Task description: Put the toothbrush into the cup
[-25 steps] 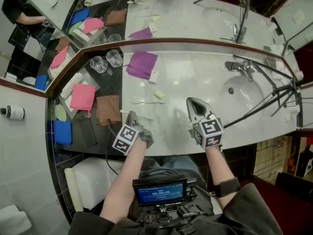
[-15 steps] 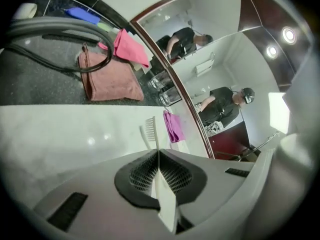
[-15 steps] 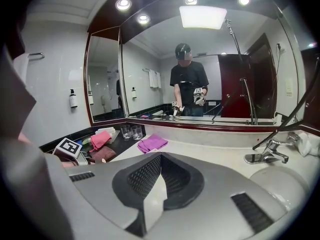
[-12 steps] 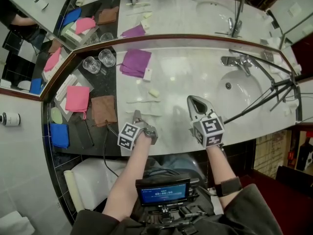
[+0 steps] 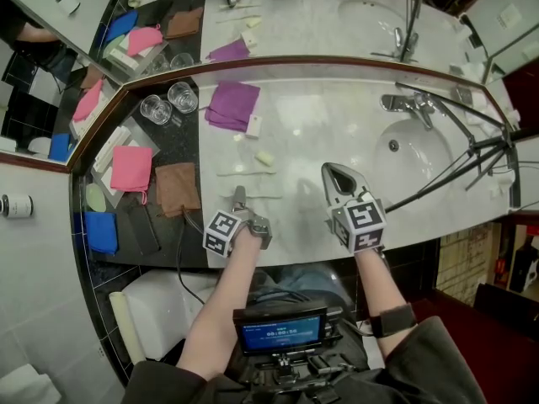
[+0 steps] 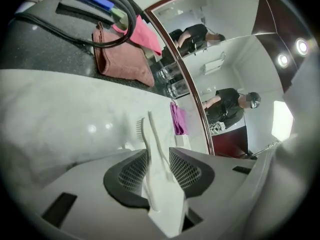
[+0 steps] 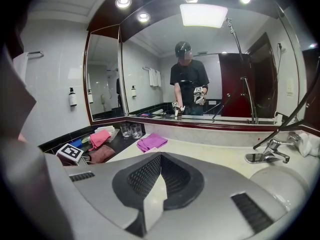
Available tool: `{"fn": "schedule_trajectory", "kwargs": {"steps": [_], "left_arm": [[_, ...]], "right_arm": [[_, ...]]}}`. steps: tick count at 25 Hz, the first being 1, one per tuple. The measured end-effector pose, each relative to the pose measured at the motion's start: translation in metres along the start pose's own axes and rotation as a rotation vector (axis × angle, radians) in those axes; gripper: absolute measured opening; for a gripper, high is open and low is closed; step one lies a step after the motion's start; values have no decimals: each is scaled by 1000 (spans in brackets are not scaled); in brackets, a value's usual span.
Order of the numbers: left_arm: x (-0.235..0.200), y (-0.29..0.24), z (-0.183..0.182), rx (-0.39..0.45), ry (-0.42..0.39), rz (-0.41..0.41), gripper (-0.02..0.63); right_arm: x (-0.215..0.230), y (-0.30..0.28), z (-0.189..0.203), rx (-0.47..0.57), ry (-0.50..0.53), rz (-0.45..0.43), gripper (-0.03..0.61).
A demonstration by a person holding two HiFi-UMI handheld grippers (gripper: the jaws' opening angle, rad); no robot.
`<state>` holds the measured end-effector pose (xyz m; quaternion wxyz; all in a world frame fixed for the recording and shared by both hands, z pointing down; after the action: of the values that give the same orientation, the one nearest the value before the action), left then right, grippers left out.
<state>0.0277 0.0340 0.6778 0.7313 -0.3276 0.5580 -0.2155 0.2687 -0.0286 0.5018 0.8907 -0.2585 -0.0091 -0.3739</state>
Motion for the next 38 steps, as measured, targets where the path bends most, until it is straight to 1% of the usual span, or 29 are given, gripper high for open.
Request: {"fn": "schedule_trajectory", "kwargs": {"steps": [1, 3, 9, 12, 16, 21, 25, 28, 31, 36, 38], "left_arm": [[-1, 0, 0, -2, -2, -5, 128], [-1, 2, 0, -12, -1, -13, 174], [-5, 7, 2, -38, -10, -67, 182], [-4, 10, 2, -52, -16, -89, 202], [0, 13, 1, -78, -19, -109, 256], [0, 17, 2, -113, -24, -138, 256], [7, 23, -2, -118, -38, -152, 265], [18, 28, -6, -122, -58, -140, 267], [34, 36, -14, -103, -88, -103, 267], [67, 51, -33, -55, -155, -3, 265], [80, 59, -44, -27, -191, 41, 249]], "right_arm": [[0, -1, 0, 1, 0, -1, 2], [-1, -3, 0, 2, 0, -5, 2], [-3, -7, 1, 6, -4, -8, 2], [-6, -10, -3, 12, -7, -16, 2], [-9, -12, -8, 23, -8, -26, 2], [-14, -15, -16, 36, 4, -36, 2], [-17, -16, -21, 44, 7, -40, 2], [-20, -18, -23, 50, 8, -46, 2], [-24, -19, -26, 55, 9, -52, 1], [-31, -23, -31, 63, 19, -67, 2], [-32, -24, -34, 64, 23, -69, 2]]}}
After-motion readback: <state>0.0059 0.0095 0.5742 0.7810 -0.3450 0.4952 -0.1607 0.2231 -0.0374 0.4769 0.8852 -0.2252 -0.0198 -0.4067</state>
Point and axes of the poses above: the fingertips, and each gripper's own axes: y backward along the fingers, x to its right, z out of its underside, the point moved 3 cm from there along y, backward along the fingers, and after that the axes turned 13 degrees about -z, right-handed, at the moved point
